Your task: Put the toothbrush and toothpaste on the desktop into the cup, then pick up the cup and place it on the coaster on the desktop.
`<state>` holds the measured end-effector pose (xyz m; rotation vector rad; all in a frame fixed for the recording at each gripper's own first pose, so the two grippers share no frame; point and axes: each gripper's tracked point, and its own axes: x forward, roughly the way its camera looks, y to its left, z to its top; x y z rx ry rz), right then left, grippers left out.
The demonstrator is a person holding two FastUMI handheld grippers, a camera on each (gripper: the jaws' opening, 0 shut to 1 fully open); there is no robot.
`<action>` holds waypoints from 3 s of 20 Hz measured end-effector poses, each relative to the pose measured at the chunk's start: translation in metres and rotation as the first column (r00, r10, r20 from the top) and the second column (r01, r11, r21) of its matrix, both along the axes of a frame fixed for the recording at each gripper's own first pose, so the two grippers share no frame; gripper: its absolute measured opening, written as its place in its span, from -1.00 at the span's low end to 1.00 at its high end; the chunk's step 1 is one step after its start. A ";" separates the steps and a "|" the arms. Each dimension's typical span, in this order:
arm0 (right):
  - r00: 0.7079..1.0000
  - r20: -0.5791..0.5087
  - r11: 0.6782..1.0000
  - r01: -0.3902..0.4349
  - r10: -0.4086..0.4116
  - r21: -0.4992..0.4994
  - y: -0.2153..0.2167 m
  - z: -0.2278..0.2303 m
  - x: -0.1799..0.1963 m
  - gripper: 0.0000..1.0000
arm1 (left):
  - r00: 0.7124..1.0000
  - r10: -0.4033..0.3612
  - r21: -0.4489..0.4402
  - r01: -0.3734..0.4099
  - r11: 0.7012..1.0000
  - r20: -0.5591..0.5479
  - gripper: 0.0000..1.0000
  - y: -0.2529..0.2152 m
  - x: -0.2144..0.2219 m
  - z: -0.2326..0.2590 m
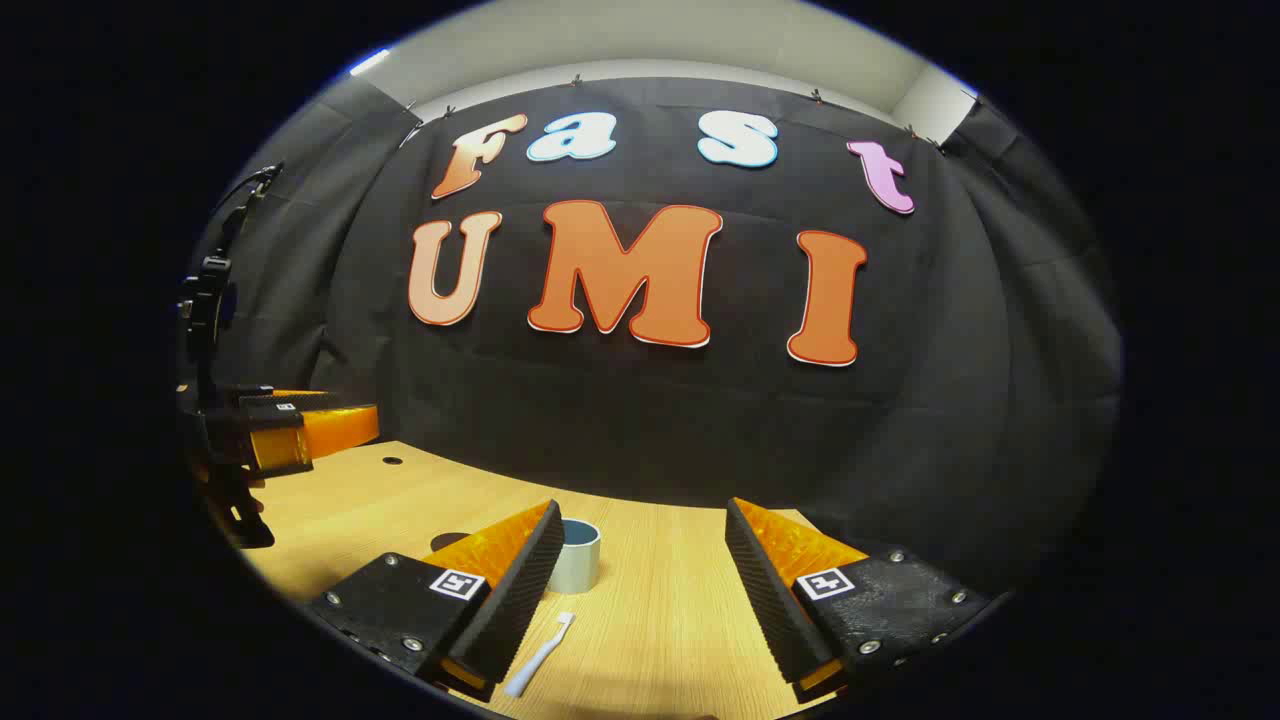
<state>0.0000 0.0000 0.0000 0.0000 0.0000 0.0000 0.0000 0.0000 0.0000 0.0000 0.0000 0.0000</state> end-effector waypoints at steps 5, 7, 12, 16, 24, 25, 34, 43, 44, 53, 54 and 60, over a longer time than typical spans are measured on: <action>0.999 -0.023 0.999 -0.024 0.024 0.021 0.001 0.001 0.002 0.94 | 1.000 -0.015 0.011 0.015 1.000 -0.008 0.92 -0.004 -0.002 0.003; 0.998 -0.052 0.999 -0.045 0.046 0.029 0.005 -0.003 0.004 0.94 | 0.999 -0.016 0.001 0.016 1.000 -0.033 0.92 -0.002 -0.001 -0.002; 0.990 -0.101 0.995 -0.098 0.099 0.021 0.021 -0.002 0.009 0.94 | 0.993 -0.013 -0.035 0.008 0.999 -0.121 0.93 0.004 0.004 -0.008; 0.971 -0.197 0.991 -0.135 0.136 0.019 0.033 -0.015 0.011 0.94 | 0.976 0.000 -0.003 -0.001 1.000 -0.216 0.93 0.012 0.006 -0.019; 0.867 -0.423 0.964 -0.253 0.264 0.082 0.067 -0.045 0.009 0.91 | 0.851 0.001 -0.027 -0.018 0.999 -0.526 0.94 0.022 0.002 -0.084; 0.853 -0.447 0.963 -0.256 0.268 0.088 0.069 -0.049 0.009 0.89 | 0.826 0.010 -0.004 -0.015 1.000 -0.564 0.94 0.025 0.002 -0.094; 0.619 -0.674 0.914 -0.246 0.404 0.321 0.094 -0.099 -0.010 0.84 | 0.624 -0.040 -0.005 0.057 0.998 -0.781 0.94 0.007 -0.021 -0.168; 0.487 -0.809 0.944 -0.175 0.329 0.278 0.082 -0.139 -0.009 0.76 | 0.451 -0.055 -0.051 0.022 0.998 -0.891 0.94 0.001 -0.037 -0.214; 0.470 -0.821 0.946 -0.170 0.324 0.276 0.082 -0.141 -0.009 0.75 | 0.435 -0.049 -0.045 0.019 0.999 -0.899 0.92 0.002 -0.039 -0.220; 0.360 -0.880 0.950 -0.161 0.309 0.267 0.082 -0.146 -0.007 0.46 | 0.344 -0.053 -0.070 -0.039 0.997 -0.938 0.01 -0.005 -0.023 -0.222; 0.350 -0.884 0.950 -0.159 0.310 0.270 0.085 -0.149 -0.008 0.46 | 0.353 -0.047 -0.067 -0.046 0.997 -0.935 0.01 -0.001 -0.015 -0.205; 0.310 -0.909 0.960 -0.135 0.277 0.246 0.086 -0.157 -0.007 0.39 | 0.372 -0.088 -0.113 -0.045 0.993 -0.924 -0.63 0.001 0.040 -0.153</action>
